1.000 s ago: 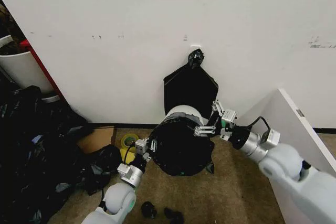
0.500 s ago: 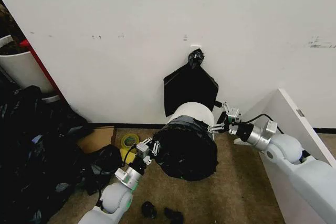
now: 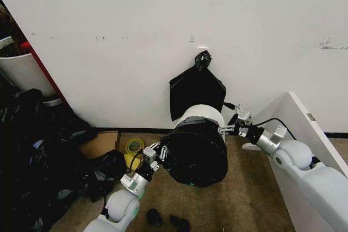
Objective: Place the garbage bag over the trash bin.
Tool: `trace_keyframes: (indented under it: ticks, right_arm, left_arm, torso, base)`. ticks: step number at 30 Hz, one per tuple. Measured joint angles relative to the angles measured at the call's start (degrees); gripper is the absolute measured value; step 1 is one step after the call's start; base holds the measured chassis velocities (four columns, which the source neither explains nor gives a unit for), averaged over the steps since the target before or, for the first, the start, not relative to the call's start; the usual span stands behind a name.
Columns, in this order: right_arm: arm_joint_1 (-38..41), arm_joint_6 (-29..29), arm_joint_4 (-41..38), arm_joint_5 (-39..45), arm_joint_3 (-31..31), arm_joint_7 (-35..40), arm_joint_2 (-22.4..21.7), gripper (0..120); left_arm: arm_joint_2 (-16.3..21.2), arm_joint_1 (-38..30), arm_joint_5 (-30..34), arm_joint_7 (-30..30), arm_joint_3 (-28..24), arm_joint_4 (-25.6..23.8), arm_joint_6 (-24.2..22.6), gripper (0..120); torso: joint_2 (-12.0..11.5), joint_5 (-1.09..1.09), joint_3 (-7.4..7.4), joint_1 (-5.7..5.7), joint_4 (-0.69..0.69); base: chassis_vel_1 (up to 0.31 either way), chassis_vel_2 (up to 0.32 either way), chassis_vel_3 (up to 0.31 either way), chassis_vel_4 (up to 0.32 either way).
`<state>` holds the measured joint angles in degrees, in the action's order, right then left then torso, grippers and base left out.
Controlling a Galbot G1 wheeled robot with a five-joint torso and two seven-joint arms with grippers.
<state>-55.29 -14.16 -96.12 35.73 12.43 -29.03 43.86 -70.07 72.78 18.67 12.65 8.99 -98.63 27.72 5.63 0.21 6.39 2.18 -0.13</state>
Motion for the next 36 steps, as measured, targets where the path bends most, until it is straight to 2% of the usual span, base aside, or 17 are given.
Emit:
trace_keyframes:
  ticks: [5,8,9,10,12,13,17,20,21,24,28,33,36]
  right_arm:
    - [-0.86,-2.88,-1.58,6.59,0.01,-2.37,0.81,100]
    - [-1.55,-4.89,-3.92,12.65,-0.05,-2.50,1.96,100]
    - [-2.55,-5.52,-7.06,16.20,-0.24,0.79,2.99,100]
    - [-3.02,-5.69,-8.28,16.84,-0.34,2.47,3.31,100]
    - [-5.17,-5.21,-13.15,15.09,-0.94,11.04,4.63,100]
    - [-5.17,-5.21,-13.15,15.09,-0.94,11.04,4.63,100]
    - [-10.34,-0.39,-19.16,4.65,-2.68,25.18,5.53,100]
    - [-13.71,1.02,-21.22,0.38,-3.44,27.49,5.95,100]
    - [-13.71,1.02,-21.22,0.38,-3.44,27.49,5.95,100]
    - [-15.52,0.87,-21.37,-2.28,-3.70,27.49,6.59,100]
    - [-17.07,1.77,-21.11,-7.19,-3.93,31.93,7.43,100]
    - [-18.37,3.25,-19.73,-12.43,-3.82,33.85,7.67,100]
    - [-18.79,3.21,-17.88,-14.48,-4.02,33.54,7.94,100]
  left_arm:
    - [-0.38,-0.03,2.16,-4.14,0.04,-0.28,-3.55,1]
    - [-0.75,-0.23,4.65,-8.14,-0.25,-0.45,-8.18,1]
    - [-1.05,-0.36,7.23,-11.68,-0.55,-1.05,-12.35,1]
    - [-1.18,-0.43,8.63,-13.47,-0.68,-1.48,-14.20,1]
    - [-1.77,-0.81,13.91,-19.81,-0.77,-3.46,-20.27,1]
    - [-1.77,-0.81,13.91,-19.81,-0.77,-3.46,-20.27,1]
    - [-2.91,-1.90,27.82,-32.39,1.21,-8.58,-33.04,1]
    - [-3.84,-3.15,39.65,-40.16,4.88,-10.88,-41.49,1]
    - [-3.84,-3.15,39.65,-40.16,4.88,-10.88,-41.49,1]
    - [-4.98,-4.66,52.53,-47.52,10.10,-11.50,-47.05,1]
    - [-6.18,-5.34,63.24,-52.24,16.03,-12.01,-50.75,1]
    - [-6.36,-5.19,68.27,-53.70,19.49,-13.12,-52.32,1]
    - [-6.30,-4.76,68.88,-53.71,20.10,-14.02,-52.64,1]
  torso:
    - [0.00,-0.01,0.00,0.00,0.00]
    - [0.00,-0.02,0.00,0.00,0.01]
    - [0.00,-0.01,0.00,0.00,0.01]
    - [0.00,-0.01,0.00,0.00,0.01]
    - [0.00,-0.03,0.00,0.00,0.01]
    - [0.00,-0.03,0.00,0.00,0.01]
    - [0.00,0.00,0.00,0.00,0.00]
    - [0.00,-0.02,0.00,-0.01,-0.01]
    - [0.00,-0.02,0.00,-0.01,-0.01]
    - [0.00,0.00,0.00,0.00,0.01]
    - [0.00,0.01,0.00,0.00,0.00]
    - [0.00,-0.01,0.00,-0.01,0.01]
    - [0.00,-0.01,0.00,-0.01,0.00]
  base:
    - [0.000,0.000,0.000,0.000]
    - [0.000,0.000,0.000,0.000]
    - [0.000,0.000,0.000,0.000]
    - [0.000,0.000,0.000,0.000]
    - [0.000,0.000,0.000,0.000]
    - [0.000,0.000,0.000,0.000]
    - [0.000,0.000,0.000,0.000]
    - [0.000,0.000,0.000,0.000]
    - [0.000,0.000,0.000,0.000]
    - [0.000,0.000,0.000,0.000]
    - [0.000,0.000,0.000,0.000]
    - [0.000,0.000,0.000,0.000]
    - [0.000,0.000,0.000,0.000]
